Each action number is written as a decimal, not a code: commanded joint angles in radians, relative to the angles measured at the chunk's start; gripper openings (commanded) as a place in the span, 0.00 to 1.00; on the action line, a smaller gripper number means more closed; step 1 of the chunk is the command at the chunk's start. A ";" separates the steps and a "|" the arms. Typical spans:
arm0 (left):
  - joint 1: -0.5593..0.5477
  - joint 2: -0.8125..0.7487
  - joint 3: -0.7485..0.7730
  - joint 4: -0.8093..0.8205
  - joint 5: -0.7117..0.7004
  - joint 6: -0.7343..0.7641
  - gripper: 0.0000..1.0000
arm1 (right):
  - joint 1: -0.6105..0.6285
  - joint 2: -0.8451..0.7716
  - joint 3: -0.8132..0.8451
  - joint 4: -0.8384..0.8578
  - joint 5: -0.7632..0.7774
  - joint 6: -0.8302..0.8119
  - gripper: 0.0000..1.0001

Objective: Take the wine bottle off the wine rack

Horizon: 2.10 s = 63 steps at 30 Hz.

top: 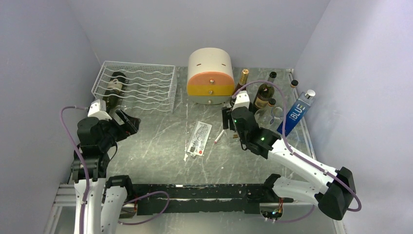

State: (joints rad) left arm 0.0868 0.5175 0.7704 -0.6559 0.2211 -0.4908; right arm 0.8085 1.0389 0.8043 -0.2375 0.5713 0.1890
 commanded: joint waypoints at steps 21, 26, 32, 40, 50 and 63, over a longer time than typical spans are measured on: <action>-0.002 -0.016 -0.013 0.038 -0.004 -0.006 0.91 | -0.180 0.042 -0.140 0.416 0.092 0.057 0.00; -0.002 -0.014 -0.013 0.038 -0.002 -0.004 0.91 | -0.188 0.063 -0.141 0.409 0.078 0.062 0.09; -0.001 -0.013 -0.015 0.039 -0.002 -0.006 0.90 | -0.188 0.055 -0.145 0.387 0.075 0.061 0.37; 0.001 -0.012 -0.016 0.041 0.009 -0.003 0.91 | -0.188 0.012 -0.119 0.322 0.048 0.058 0.77; 0.001 -0.021 -0.016 0.039 0.017 0.000 0.91 | -0.187 -0.089 0.003 0.134 0.007 0.037 1.00; 0.001 0.017 -0.013 0.033 0.005 -0.008 0.92 | -0.187 -0.316 0.027 0.112 -0.459 -0.107 1.00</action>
State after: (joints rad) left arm 0.0872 0.5171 0.7597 -0.6495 0.2264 -0.4911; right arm 0.6254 0.7685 0.9112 -0.1619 0.3264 0.1253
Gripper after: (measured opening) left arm 0.914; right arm 0.997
